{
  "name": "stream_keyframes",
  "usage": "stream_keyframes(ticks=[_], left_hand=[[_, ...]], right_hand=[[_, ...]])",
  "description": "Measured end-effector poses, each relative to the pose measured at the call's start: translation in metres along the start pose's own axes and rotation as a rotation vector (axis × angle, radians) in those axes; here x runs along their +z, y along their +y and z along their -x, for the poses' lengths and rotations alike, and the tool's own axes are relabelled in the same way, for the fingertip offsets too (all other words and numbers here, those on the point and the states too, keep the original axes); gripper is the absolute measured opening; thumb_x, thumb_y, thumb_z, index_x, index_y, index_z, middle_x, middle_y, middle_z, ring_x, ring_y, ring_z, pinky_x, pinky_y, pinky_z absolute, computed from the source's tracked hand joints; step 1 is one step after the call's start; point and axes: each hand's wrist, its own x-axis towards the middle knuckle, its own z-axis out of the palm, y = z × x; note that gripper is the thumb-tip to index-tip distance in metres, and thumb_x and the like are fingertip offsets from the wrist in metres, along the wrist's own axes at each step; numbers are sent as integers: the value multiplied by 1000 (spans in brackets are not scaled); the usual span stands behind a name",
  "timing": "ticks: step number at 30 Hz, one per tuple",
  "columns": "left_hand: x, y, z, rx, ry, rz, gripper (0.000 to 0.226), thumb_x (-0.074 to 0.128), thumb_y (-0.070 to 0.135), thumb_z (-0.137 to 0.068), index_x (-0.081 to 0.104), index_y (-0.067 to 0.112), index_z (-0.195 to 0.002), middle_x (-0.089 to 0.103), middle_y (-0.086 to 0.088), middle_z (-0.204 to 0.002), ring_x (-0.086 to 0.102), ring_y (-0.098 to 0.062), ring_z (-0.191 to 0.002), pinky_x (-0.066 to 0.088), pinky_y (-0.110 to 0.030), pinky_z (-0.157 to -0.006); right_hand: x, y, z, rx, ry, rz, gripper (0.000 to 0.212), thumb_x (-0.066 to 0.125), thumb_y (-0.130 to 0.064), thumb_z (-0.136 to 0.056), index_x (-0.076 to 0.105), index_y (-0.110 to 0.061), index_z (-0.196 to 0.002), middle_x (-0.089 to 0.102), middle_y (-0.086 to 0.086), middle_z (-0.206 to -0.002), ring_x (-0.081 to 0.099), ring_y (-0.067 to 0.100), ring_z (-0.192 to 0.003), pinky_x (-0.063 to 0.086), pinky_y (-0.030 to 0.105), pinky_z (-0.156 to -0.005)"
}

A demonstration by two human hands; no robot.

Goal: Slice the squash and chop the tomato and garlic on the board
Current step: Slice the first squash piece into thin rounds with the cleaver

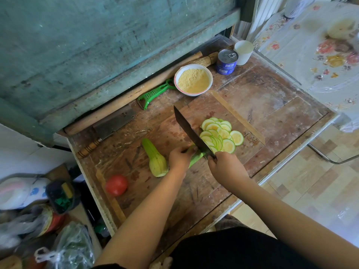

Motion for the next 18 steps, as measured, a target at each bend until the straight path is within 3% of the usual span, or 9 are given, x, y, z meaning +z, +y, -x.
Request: stream_keyframes(ticks=[2,8,13,18], left_hand=[[0,-1,1,2,5,1,11,77,15,-76,70,17,-85,71,-3,-91,66,-24,-96,51,-42,-92],[2,2,6,-12,22,-38,37,76,21,-79,67,7,-112,68,-6,-110,61,-19,-103,48,-34,-93],[0,2,7,32,7,-131,37,71,27,-84,64,9,-115,65,-3,-113,59,-18,-106,46,-31,-92],[-3,2,6,35,-19,-97,26,71,24,-84,66,11,-106,64,3,-102,59,-14,-101,46,-28,-89]], right_hand=[[2,0,-2,13,-18,3,37,39,-30,-98,44,-9,-68,45,4,-62,44,22,-56,29,26,-46],[8,6,-9,46,-71,-35,40,40,-30,-98,39,-12,-62,44,5,-62,42,21,-54,28,27,-46],[9,9,-6,45,-62,-38,38,41,-30,-98,42,-11,-64,46,6,-61,44,21,-54,29,27,-45],[-2,7,3,-5,-14,-52,37,43,-29,-98,46,-11,-66,46,4,-58,45,21,-53,29,28,-46]])
